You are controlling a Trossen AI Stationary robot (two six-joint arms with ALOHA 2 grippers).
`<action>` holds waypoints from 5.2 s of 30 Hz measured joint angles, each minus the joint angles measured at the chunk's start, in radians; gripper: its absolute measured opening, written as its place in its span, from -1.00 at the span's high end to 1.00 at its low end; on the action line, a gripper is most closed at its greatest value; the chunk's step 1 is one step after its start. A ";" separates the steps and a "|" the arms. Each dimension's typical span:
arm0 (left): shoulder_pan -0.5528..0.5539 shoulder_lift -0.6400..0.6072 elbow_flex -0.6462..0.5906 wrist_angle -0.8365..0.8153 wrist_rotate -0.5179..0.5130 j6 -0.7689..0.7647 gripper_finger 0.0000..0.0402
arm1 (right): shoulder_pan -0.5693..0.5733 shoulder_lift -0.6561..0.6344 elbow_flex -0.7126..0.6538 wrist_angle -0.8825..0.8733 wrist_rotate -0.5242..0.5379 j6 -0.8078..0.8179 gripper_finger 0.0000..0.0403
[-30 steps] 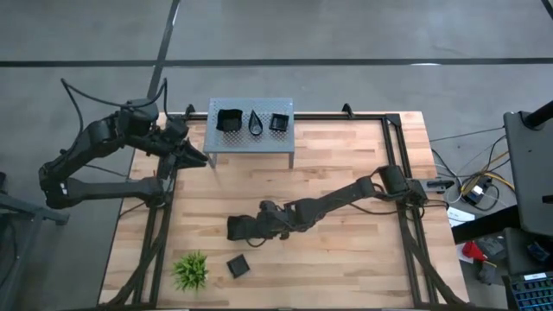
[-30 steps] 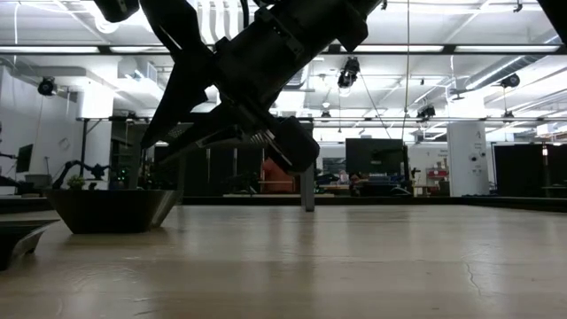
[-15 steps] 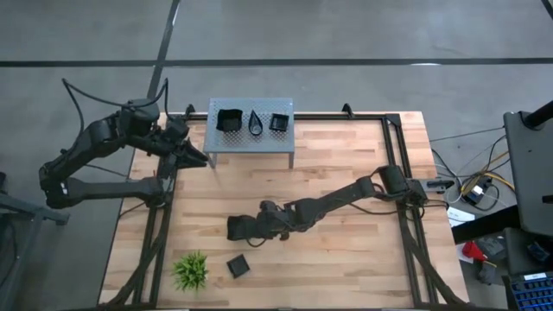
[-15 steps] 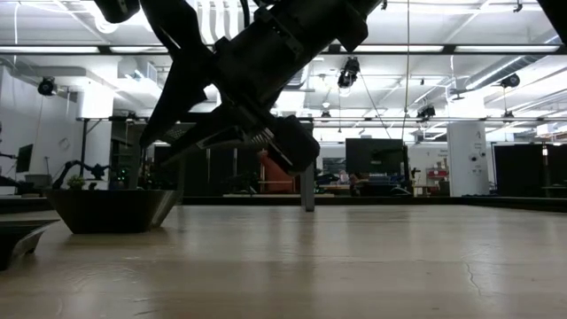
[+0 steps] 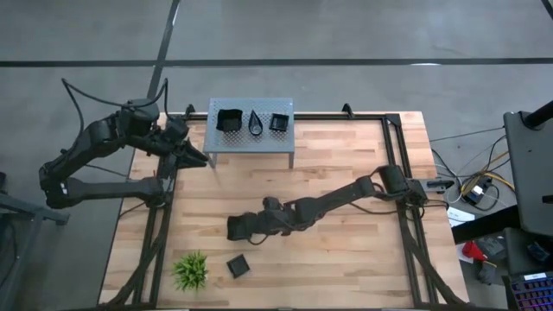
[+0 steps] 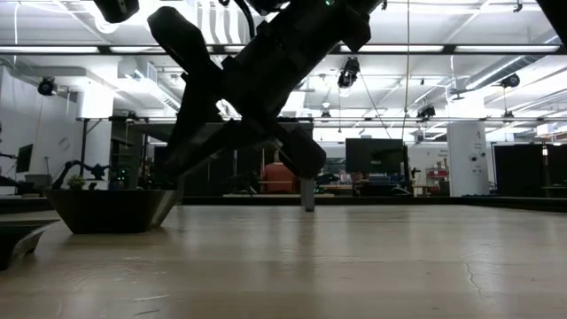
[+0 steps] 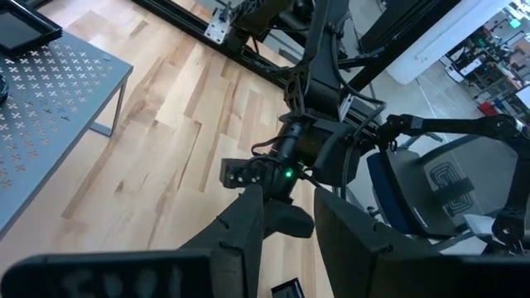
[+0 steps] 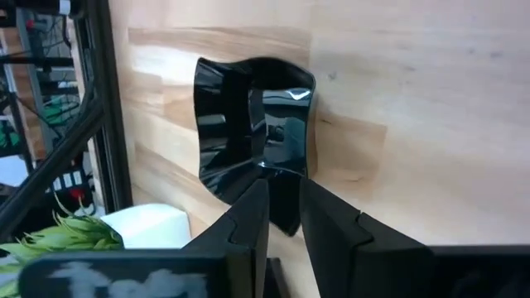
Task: Pick & Place Mini shaped plates
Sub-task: Stack the distorted square plate on top of the other square plates on the shelf
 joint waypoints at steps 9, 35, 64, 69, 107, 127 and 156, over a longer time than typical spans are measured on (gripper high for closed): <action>0.000 0.000 0.000 0.000 0.000 0.002 0.48 | 0.000 0.031 0.000 0.004 -0.002 0.034 0.50; 0.000 0.000 0.000 0.000 0.000 -0.002 0.48 | -0.009 0.081 0.003 0.041 -0.010 0.004 0.71; -0.099 0.068 -0.049 0.260 0.398 0.134 0.48 | -0.049 0.013 0.003 0.737 -1.082 0.198 0.96; -0.205 0.103 -0.049 0.434 0.411 0.045 0.48 | -0.076 0.011 0.003 0.849 -1.108 0.343 0.96; -0.660 0.386 -0.050 0.510 0.270 -0.002 0.48 | -0.122 -0.003 0.003 0.948 -1.101 0.382 0.96; -0.686 0.401 -0.050 0.509 0.251 0.016 0.48 | -0.121 -0.002 0.003 0.956 -1.110 0.384 0.96; -0.691 0.386 -0.050 0.363 0.340 0.123 1.00 | -0.130 0.000 0.003 0.915 -0.937 0.237 0.67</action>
